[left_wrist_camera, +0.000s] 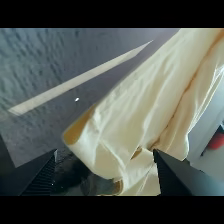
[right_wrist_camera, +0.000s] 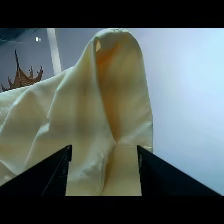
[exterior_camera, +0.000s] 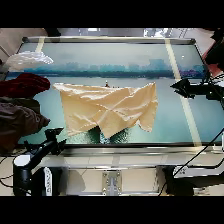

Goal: Fold the shirts.

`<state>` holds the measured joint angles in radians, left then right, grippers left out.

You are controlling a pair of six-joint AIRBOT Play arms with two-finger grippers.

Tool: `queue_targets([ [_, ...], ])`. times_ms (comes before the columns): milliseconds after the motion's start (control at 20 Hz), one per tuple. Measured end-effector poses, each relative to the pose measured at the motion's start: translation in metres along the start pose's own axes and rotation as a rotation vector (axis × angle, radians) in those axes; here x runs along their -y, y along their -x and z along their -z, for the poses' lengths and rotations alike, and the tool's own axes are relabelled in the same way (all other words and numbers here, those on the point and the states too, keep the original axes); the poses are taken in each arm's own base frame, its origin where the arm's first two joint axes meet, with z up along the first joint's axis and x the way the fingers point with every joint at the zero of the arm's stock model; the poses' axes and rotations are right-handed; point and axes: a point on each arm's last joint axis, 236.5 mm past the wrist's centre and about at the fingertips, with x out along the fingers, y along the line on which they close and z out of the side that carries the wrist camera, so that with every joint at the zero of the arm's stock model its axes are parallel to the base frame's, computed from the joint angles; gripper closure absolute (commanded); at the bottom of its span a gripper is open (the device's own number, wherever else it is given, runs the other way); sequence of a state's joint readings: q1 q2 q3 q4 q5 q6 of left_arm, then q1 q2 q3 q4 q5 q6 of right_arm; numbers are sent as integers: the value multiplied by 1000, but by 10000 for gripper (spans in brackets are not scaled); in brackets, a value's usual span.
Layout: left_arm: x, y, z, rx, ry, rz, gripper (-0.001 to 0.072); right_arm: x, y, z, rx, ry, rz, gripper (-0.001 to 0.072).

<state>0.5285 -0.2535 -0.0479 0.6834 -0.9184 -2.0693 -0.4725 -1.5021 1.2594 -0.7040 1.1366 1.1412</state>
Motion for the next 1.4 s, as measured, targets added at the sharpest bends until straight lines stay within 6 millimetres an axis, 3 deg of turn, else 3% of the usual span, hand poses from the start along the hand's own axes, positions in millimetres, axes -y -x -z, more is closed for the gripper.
queue_targets([
  [300,-18,-3,-2,9,-1,-49,106,-8,3,-5,21,7,-21,257],
  [450,-21,-4,-4,19,4,-53,154,-12,4,-8,31,7,-35,257],
  [700,-21,-9,-8,18,3,-51,173,-18,5,-11,43,9,-56,257],
  [1000,-22,-24,4,-67,-16,-45,179,-20,6,-12,48,8,-65,257],
  [1250,-17,-43,11,-87,-78,-52,238,-21,6,-12,46,8,-67,257],
  [1300,-14,-46,7,-68,-98,-56,289,-21,6,-11,43,9,-69,257],
  [1350,-11,-49,0,-31,-119,-57,476,-22,6,-9,35,11,-72,258],
  [1400,-9,-51,-11,14,-141,-61,590,-22,6,-7,29,13,-74,258],
])
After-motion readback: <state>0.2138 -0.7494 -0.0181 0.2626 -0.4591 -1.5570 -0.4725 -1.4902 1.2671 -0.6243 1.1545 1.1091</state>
